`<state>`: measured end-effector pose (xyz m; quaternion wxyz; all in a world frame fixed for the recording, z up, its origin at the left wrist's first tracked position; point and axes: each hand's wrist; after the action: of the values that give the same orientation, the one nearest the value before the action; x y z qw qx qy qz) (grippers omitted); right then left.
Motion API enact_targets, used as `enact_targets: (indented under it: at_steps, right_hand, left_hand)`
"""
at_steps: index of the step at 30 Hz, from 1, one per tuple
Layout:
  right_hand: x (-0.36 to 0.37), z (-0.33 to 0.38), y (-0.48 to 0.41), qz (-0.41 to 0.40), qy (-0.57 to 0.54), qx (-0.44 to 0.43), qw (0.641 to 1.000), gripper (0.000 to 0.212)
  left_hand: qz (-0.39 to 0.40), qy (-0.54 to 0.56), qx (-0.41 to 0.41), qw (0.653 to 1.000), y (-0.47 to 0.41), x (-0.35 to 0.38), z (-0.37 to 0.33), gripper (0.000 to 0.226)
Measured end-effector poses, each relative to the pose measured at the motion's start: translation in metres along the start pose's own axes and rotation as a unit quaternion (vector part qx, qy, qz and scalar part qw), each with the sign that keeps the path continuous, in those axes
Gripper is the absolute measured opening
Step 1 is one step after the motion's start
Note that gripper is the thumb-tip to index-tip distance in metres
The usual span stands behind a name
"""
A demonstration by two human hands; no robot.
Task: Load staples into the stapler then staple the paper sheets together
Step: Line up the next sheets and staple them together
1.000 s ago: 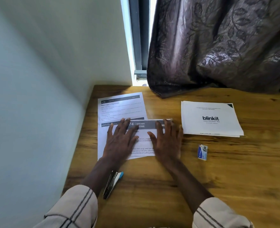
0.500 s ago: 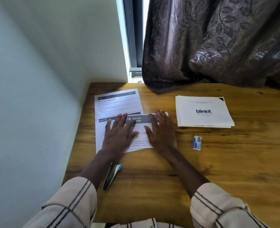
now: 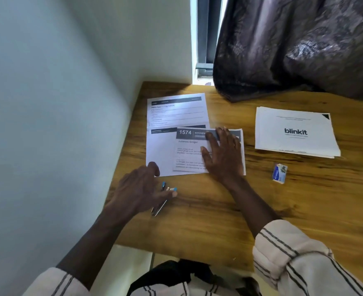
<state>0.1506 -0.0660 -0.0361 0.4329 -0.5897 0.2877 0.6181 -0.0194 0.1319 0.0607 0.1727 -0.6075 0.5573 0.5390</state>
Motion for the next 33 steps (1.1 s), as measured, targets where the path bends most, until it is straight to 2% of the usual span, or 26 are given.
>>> enact_targets:
  at_steps: [4,8,13,17,22,27,30,33]
  right_hand:
    - [0.0,-0.001,0.0,0.0,-0.005,-0.003,1.0,0.054]
    - [-0.003,-0.001,0.001,0.005,-0.008,-0.007,1.0,0.056]
    - [-0.003,0.0,0.001,0.007,-0.012,-0.003,1.0,0.058]
    - [-0.003,0.001,-0.001,0.01,-0.004,-0.001,1.0,0.057]
    - [-0.003,0.002,-0.009,0.023,0.033,-0.003,0.999,0.056]
    - [-0.003,0.008,-0.016,-0.016,0.041,0.011,0.999,0.05]
    - [0.001,0.012,-0.023,-0.06,0.008,-0.026,0.998,0.053]
    - [0.005,0.023,-0.034,-0.061,0.012,-0.044,0.997,0.06]
  left_hand:
    - [0.02,-0.002,0.011,1.0,0.006,0.009,-0.007,0.058]
    - [0.003,0.027,0.021,0.999,0.006,0.011,-0.01,0.04]
    - [-0.017,0.231,-0.002,0.973,-0.005,-0.004,-0.008,0.031]
    - [-0.015,0.318,0.024,0.948,-0.022,-0.02,-0.019,0.031]
    - [-0.005,0.268,0.058,0.962,-0.06,-0.019,-0.033,0.021]
    - [-0.003,0.18,0.085,0.98,-0.095,-0.009,-0.036,0.038]
    - [-0.001,0.13,0.096,0.987,-0.107,-0.006,-0.032,0.038]
    - [-0.002,0.101,0.115,0.988,-0.116,-0.005,-0.029,0.039]
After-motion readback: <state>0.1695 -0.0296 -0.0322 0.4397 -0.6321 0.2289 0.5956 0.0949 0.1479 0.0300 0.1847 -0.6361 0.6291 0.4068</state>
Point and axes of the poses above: each hand's wrist, its own y-axis away from the middle knuckle, its own x-axis out of the palm, z = x × y, and after that the axes turned 10 degrees about y, right-handed
